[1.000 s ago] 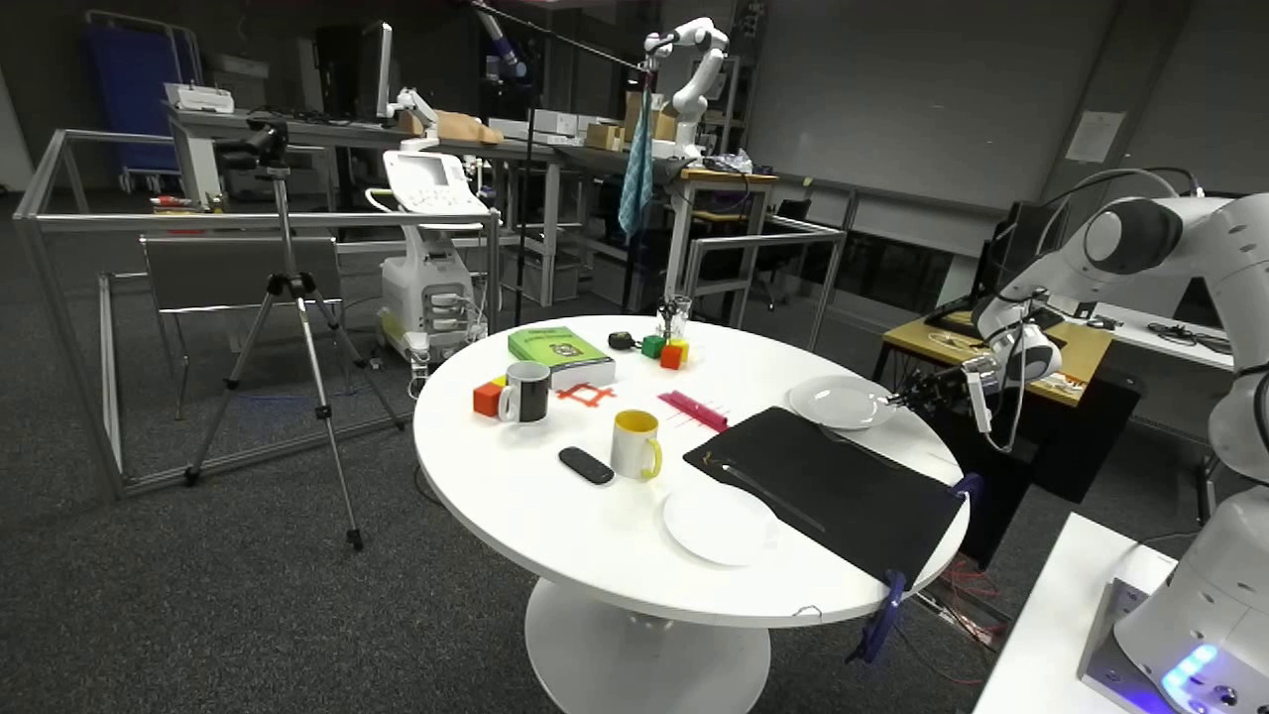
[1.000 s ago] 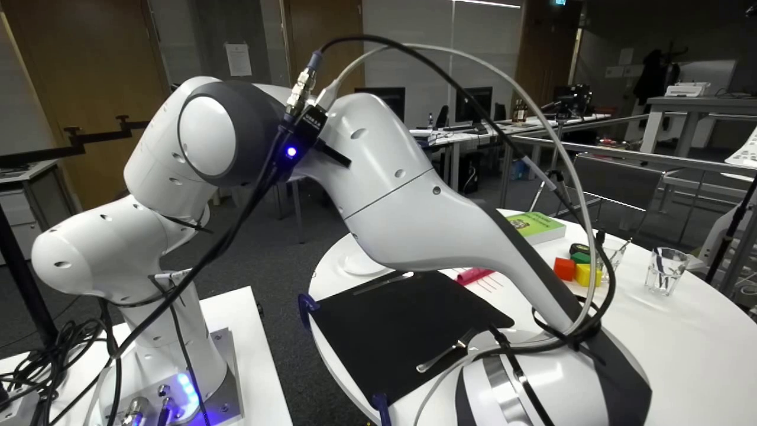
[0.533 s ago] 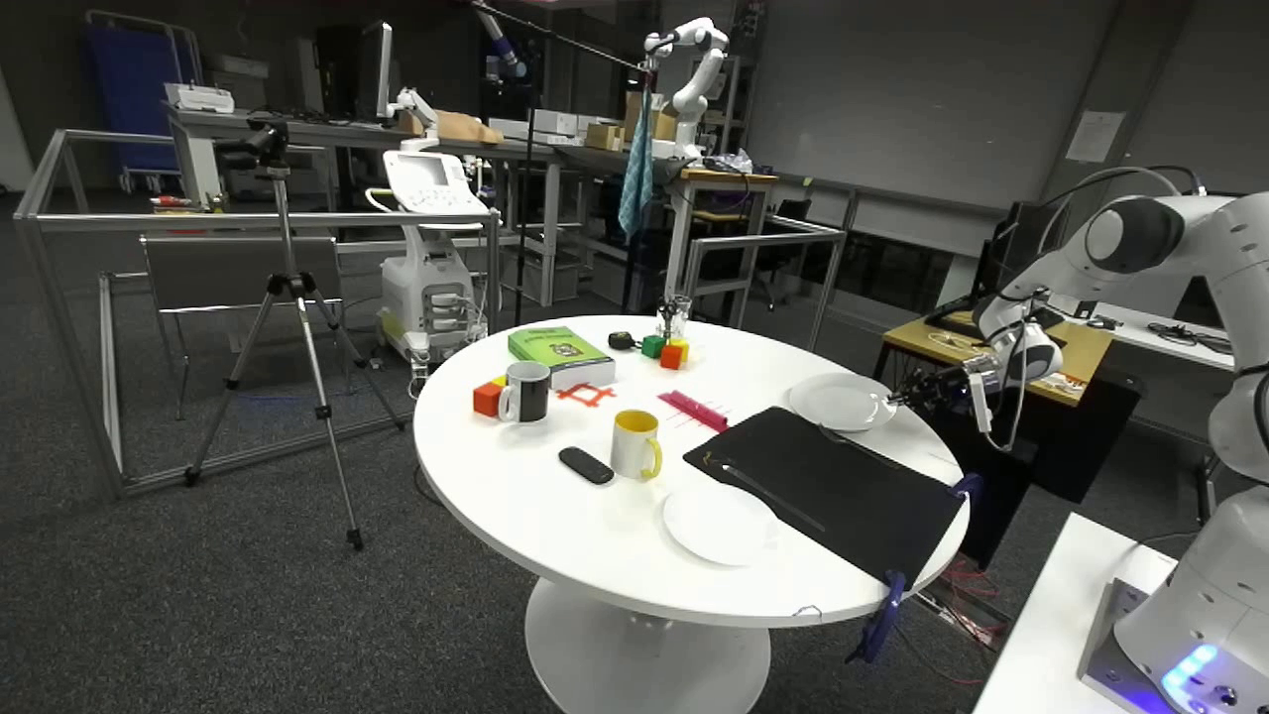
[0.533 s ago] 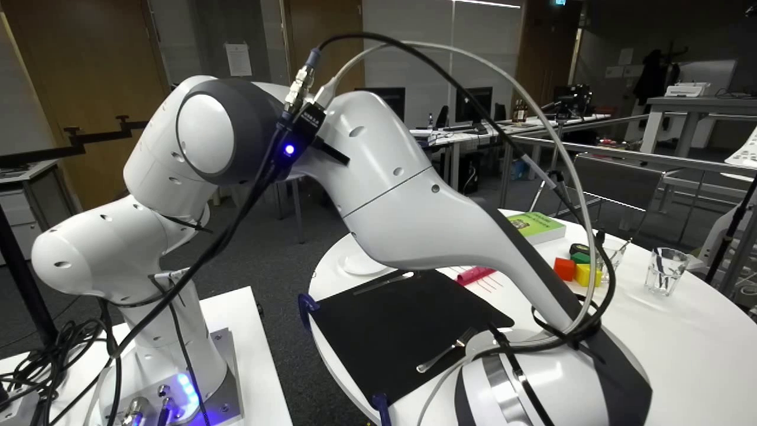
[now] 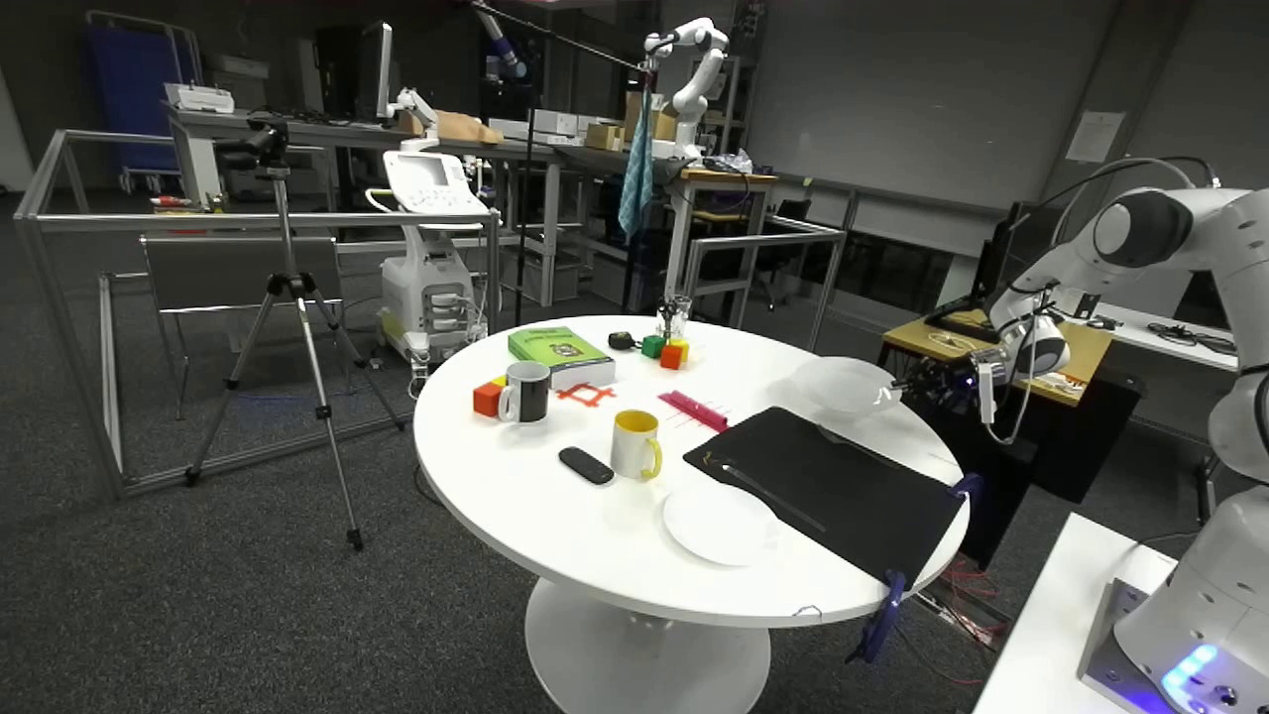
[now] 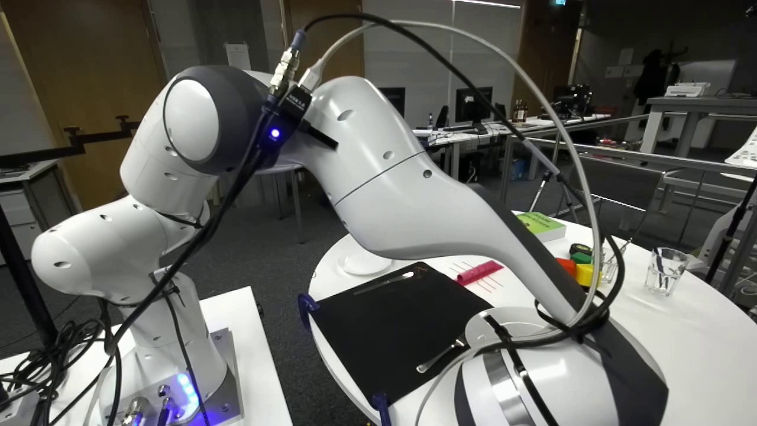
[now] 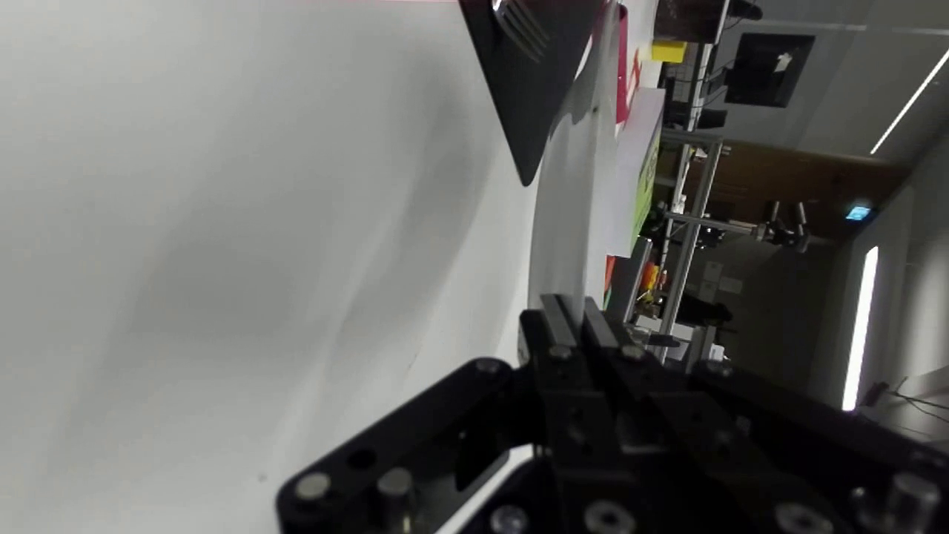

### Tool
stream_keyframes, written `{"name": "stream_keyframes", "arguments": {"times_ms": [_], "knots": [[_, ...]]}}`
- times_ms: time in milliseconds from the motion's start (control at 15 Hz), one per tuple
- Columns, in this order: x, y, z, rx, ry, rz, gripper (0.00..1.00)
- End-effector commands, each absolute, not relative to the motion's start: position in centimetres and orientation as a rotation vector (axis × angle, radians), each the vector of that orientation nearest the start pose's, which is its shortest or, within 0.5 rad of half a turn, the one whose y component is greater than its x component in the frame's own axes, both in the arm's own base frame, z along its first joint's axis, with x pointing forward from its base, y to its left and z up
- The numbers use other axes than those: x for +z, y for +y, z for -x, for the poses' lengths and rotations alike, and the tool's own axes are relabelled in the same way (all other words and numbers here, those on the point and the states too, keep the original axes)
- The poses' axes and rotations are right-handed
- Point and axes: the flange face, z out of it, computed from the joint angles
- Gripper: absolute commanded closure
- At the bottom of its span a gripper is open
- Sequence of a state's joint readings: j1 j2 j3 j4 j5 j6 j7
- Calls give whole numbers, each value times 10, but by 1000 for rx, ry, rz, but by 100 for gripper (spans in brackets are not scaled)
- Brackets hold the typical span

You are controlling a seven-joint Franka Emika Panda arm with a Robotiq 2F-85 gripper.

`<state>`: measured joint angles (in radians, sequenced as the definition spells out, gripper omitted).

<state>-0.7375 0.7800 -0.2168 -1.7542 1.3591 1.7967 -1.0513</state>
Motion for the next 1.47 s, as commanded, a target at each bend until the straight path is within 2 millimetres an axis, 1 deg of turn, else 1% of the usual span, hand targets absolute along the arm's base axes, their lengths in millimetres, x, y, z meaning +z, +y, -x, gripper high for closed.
{"name": "stream_keyframes", "arguments": {"times_ms": [0,267,467,933,1067,1400], "knots": [[167,-438,-422,-667,688,1873,99],[176,-420,-429,-632,636,1885,99],[179,-401,-436,-590,606,1901,99],[178,-350,-453,-434,499,1962,99],[177,-338,-456,-392,469,1979,99],[172,-320,-460,-289,401,2025,99]]}}
